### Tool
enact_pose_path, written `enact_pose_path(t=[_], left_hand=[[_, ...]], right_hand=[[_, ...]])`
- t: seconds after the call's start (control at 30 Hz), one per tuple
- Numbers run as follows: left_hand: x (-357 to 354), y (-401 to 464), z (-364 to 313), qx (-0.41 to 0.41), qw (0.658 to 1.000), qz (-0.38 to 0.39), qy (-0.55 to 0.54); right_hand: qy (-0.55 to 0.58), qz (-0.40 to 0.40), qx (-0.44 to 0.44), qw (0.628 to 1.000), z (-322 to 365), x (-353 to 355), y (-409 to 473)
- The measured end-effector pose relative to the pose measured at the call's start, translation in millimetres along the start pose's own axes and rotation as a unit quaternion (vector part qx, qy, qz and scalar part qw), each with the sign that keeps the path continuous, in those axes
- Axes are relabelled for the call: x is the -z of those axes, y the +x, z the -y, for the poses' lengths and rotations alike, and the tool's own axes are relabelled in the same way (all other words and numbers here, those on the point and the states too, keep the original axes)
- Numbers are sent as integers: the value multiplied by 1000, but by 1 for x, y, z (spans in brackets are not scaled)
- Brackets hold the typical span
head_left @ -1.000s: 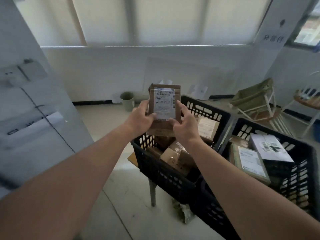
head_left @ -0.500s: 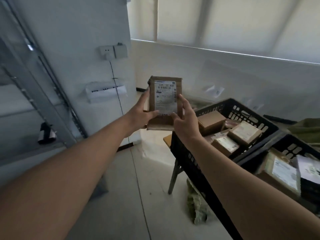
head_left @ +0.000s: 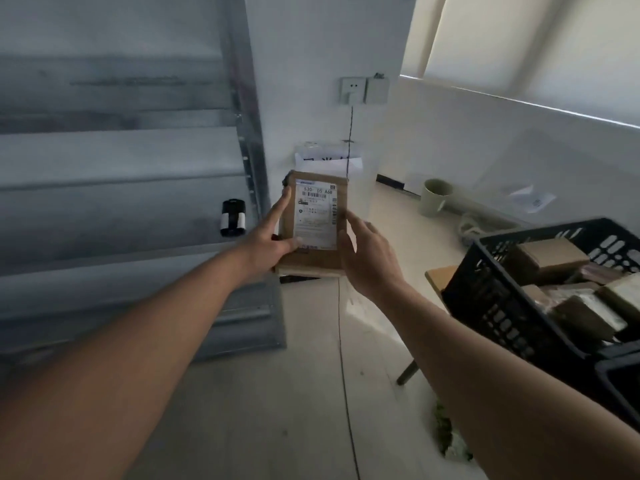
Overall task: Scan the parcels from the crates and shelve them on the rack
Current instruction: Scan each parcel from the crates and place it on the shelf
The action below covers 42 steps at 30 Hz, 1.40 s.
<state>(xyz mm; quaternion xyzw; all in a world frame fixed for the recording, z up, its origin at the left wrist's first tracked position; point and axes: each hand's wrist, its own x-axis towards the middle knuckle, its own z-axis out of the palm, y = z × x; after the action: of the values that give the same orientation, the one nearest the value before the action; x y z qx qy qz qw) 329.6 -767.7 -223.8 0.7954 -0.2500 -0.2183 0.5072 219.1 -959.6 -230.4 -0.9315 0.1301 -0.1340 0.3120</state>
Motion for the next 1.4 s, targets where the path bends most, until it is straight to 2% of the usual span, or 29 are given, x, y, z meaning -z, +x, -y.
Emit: enact_pose_path(t=[0.07, 0.17, 0.37, 0.57, 0.8, 1.0, 1.27, 1.4], left_hand=[[34, -14, 23, 20, 1000, -9, -5], [81, -32, 52, 47, 999, -22, -10], [156, -55, 95, 74, 996, -44, -13], [209, -48, 137, 92, 993, -70, -21], [250, 3, 198, 130, 986, -101, -34], [273, 55, 247, 128, 983, -128, -33], [320, 113, 295, 97, 988, -120, -16], [330, 137, 312, 90, 991, -98, -22]], right_hand=[[-70, 22, 22, 997, 24, -27, 3], [-120, 40, 10, 992, 58, -66, 11], [-126, 57, 32, 990, 120, -129, 29], [-131, 92, 48, 986, 146, -182, 75], [-120, 121, 53, 984, 142, -267, 158], [-135, 151, 27, 979, 123, -320, 228], [-169, 156, -20, 973, 105, -391, 304], [-208, 157, -71, 963, 94, -427, 323]])
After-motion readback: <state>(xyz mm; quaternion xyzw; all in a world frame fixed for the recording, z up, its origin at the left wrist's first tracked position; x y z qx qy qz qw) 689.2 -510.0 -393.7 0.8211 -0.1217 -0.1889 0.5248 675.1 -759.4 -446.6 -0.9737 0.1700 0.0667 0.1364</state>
